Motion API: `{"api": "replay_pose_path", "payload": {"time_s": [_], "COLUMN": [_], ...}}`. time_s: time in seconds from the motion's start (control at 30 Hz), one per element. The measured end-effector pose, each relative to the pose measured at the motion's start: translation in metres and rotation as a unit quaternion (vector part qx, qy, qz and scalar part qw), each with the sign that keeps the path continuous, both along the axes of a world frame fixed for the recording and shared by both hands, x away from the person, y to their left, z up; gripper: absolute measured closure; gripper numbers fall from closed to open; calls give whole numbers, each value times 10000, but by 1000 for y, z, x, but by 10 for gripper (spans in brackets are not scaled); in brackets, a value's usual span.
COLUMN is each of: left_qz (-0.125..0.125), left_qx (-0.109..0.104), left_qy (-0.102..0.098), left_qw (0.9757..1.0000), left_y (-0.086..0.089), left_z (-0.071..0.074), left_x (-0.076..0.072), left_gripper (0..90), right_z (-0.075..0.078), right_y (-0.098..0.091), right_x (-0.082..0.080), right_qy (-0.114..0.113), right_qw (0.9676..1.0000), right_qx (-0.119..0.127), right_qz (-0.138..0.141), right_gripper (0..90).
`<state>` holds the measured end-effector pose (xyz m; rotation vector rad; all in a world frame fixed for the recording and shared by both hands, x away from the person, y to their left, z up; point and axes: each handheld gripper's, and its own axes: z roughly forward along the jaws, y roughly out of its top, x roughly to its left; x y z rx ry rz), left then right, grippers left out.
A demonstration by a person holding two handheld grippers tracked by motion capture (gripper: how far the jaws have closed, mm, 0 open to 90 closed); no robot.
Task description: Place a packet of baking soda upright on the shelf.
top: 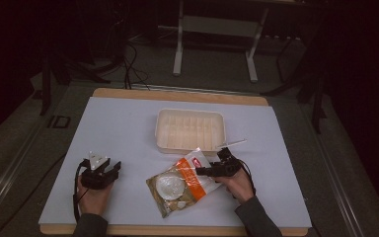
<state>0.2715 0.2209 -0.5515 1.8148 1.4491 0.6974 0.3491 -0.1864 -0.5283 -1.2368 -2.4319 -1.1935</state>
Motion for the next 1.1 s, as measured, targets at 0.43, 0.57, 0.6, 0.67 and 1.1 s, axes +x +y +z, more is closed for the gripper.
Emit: {"api": "replay_pose_path", "payload": {"time_s": [0.43, 0.57, 0.6, 0.67, 1.1], "left_qz": [36, 31, 24, 23, 31], "left_qx": [8, 8, 3, -3, -35], "left_qy": [-23, -26, -25, -21, -40], "left_qw": [10000, 10000, 10000, 10000, 10000], "left_y": [0, 0, 0, 0, 0], "left_z": [0, 0, 0, 0, 0], "left_x": [-1, -1, -1, -1, -1], "left_gripper": [547, 548, 547, 547, 547], "right_z": [10, 11, 11, 11, 26], "right_y": [-1, 5, 6, 5, 10], "right_x": [-3, -5, -5, -4, -8], "right_qy": [-142, -193, -161, -82, -209], "right_qw": [9997, 9991, 9990, 9993, 9983], "right_qx": [-145, -313, -345, -323, -499], "right_qz": [147, 213, 228, 197, 237], "right_gripper": [846, 876, 883, 892, 900]}}
